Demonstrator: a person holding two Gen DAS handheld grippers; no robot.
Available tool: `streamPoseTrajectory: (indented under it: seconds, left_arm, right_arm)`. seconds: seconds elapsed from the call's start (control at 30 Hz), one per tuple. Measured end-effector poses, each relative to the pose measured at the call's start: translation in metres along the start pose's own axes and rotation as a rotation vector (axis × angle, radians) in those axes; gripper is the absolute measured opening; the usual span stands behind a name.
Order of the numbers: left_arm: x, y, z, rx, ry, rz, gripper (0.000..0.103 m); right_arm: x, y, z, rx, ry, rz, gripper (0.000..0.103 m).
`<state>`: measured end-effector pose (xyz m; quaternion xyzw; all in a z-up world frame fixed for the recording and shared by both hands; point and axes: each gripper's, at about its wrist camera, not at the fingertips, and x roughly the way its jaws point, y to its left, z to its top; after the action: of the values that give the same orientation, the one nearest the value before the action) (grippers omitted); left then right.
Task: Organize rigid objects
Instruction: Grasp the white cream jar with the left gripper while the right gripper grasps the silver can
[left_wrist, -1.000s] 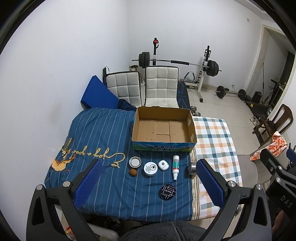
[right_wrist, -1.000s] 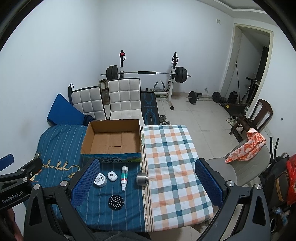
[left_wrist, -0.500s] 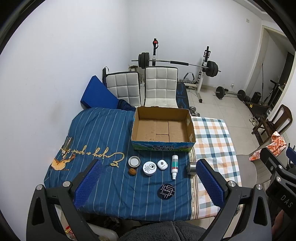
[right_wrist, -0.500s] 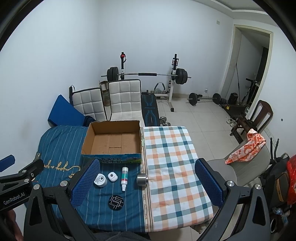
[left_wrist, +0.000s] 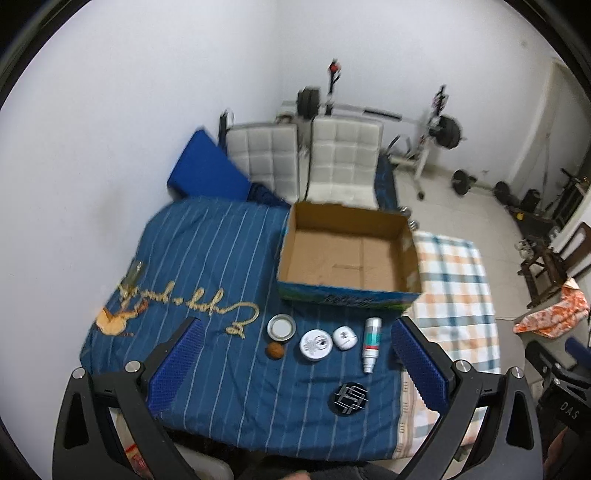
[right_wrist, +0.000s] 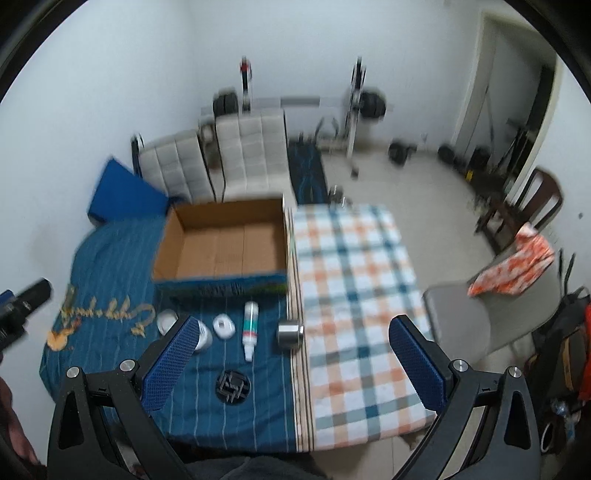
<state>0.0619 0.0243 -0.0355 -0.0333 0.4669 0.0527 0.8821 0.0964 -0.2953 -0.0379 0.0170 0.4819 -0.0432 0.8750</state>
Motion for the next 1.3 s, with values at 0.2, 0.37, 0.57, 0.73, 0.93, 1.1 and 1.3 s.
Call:
streamPoseTrajectory:
  seconds: [0.2,0.37,0.57,0.73,0.93,1.1,1.3]
  left_arm:
    - [0.15,0.022,-0.007,0.002,0.268,0.072,0.103]
    - [0.26,0.031,-0.038,-0.044,0.482,0.042,0.099]
    - [0.341,-0.002,-0.069,-0.009,0.623,-0.048,0.085]
    - [0.39,-0.032,-0.088,0.016,0.728,-0.082,0.077]
    - [0.43,-0.052,-0.109,0.048,0.8,-0.044,0.078]
    - [0.435,-0.058,-0.109,0.059,0.748,-0.009,0.068]
    - [0.428,-0.066,-0.112,0.075,0.717,-0.002,0.067]
  right_arm:
    - [0.157,-0.015,-0.004,0.022,0.265,0.015,0.103]
    - [0.281,-0.021,-0.023,0.036,0.452,0.012,0.103]
    - [0.368,-0.022,-0.052,0.078,0.623,0.035,0.099]
    - [0.403,-0.013,-0.071,0.106,0.721,0.058,0.082]
    - [0.429,0.002,-0.089,0.106,0.782,0.063,0.069]
    - [0.441,0.01,-0.099,0.084,0.792,0.026,0.063]
    - [0.447,0.019,-0.118,0.075,0.807,0.009,0.061]
